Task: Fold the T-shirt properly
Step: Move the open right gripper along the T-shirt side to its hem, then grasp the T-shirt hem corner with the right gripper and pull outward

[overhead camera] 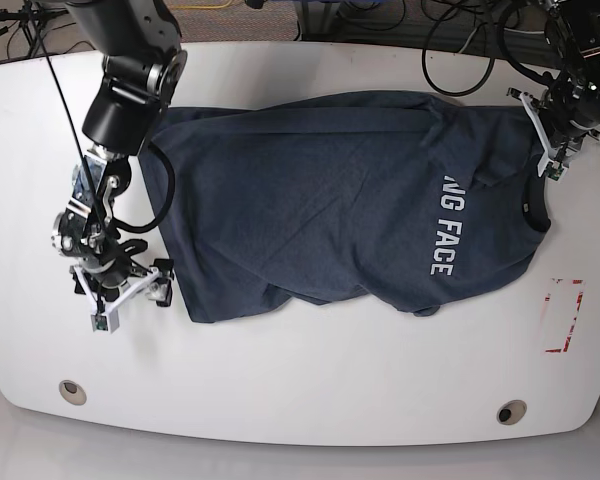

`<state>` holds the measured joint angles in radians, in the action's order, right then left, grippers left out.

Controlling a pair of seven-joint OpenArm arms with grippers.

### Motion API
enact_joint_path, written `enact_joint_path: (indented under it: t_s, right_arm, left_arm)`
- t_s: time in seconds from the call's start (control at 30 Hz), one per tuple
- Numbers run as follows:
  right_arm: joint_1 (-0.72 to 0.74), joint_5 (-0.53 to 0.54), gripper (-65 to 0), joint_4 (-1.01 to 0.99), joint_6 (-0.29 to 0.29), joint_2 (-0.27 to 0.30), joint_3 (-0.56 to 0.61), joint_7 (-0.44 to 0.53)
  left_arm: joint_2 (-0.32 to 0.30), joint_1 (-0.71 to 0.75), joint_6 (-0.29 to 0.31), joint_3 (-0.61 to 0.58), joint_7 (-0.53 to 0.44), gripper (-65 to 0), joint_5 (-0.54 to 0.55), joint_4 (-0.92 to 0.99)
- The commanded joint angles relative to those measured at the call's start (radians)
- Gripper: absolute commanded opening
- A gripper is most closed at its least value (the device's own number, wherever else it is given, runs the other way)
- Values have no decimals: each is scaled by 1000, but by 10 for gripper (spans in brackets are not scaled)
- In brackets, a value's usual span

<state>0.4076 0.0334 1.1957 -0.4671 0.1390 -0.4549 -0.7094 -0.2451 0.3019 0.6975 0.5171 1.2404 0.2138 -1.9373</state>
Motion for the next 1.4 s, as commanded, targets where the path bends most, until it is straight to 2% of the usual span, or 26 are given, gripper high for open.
enact_joint_path:
  t_s: [0.0, 0.27, 0.47, 0.67, 0.8, 0.93, 1.17, 1.37]
  right_arm:
    - [92, 15, -65, -95, -2, 11, 2, 69]
    - [195, 15, -65, -308, -2, 27, 3, 173]
    - [238, 15, -65, -468, -2, 40, 72, 290]
    - [238, 23, -65, -540, -2, 46, 147, 359]
    - [231, 23, -65, -549, -2, 43, 161, 371]
    - [227, 15, -65, -551, -2, 12, 160, 373]
    - [210, 15, -65, -551, -2, -2, 161, 373]
    - [208, 13, -65, -551, -2, -39, 163, 373]
  left_arm:
    - [-15, -5, 1, 7, -6, -650, 0, -18]
    - [-15, -5, 1, 8, -6, -650, -1, -18]
    - [-15, -7, 1, 8, -6, -650, -1, -18]
    - [-13, -8, 1, 8, -6, -650, -1, -18]
    - [-13, -8, 1, 8, -6, -650, -1, -18]
    - [-13, -8, 1, 8, -6, -650, 0, -18]
    - [-12, -28, 1, 7, -6, -650, 2, -18]
    - [-12, -43, 1, 7, -6, -650, 2, -18]
